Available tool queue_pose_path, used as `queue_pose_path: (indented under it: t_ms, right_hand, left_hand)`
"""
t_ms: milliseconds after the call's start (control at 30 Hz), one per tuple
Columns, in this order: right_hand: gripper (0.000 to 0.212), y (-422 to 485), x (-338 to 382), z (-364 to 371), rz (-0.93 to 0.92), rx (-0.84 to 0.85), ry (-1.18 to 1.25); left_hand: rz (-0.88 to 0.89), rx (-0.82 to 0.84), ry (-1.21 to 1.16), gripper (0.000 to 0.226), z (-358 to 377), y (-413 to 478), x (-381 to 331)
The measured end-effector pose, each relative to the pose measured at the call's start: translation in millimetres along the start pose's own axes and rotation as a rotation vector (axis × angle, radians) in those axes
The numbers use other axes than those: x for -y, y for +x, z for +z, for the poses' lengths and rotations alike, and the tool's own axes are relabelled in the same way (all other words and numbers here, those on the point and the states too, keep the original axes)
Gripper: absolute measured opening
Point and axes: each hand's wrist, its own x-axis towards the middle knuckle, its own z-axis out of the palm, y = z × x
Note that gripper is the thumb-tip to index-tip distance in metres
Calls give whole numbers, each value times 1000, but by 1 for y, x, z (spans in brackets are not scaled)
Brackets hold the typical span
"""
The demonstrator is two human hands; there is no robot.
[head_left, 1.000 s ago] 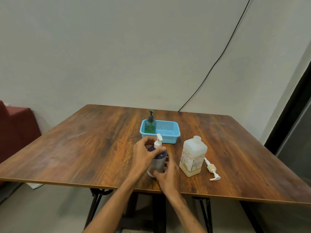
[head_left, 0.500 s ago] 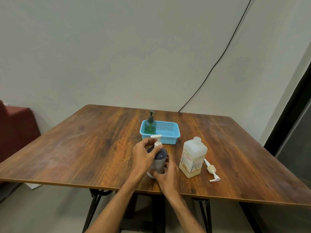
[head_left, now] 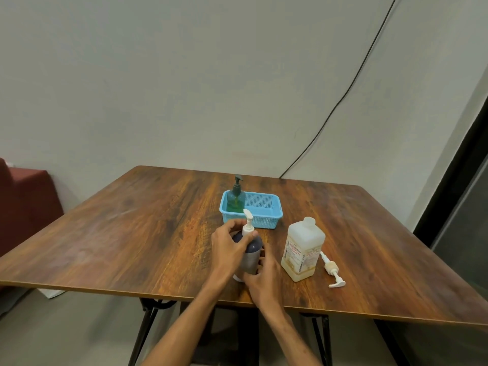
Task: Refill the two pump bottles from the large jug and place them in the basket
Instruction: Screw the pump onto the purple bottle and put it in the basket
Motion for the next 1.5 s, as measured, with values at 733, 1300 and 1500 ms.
queue_pose_path:
  t_ms: [733, 1300, 1500]
  right_hand:
    - [85, 0, -1, -2, -44, 10, 31]
    - [86, 4, 3, -2, 3, 24, 26]
    - [82, 2, 11, -7, -10, 39, 7]
  left_hand:
    - [18, 270, -86, 30, -12, 9, 6]
    - [54, 260, -97, 30, -18, 12, 6]
    - [59, 109, -94, 27, -14, 8, 1]
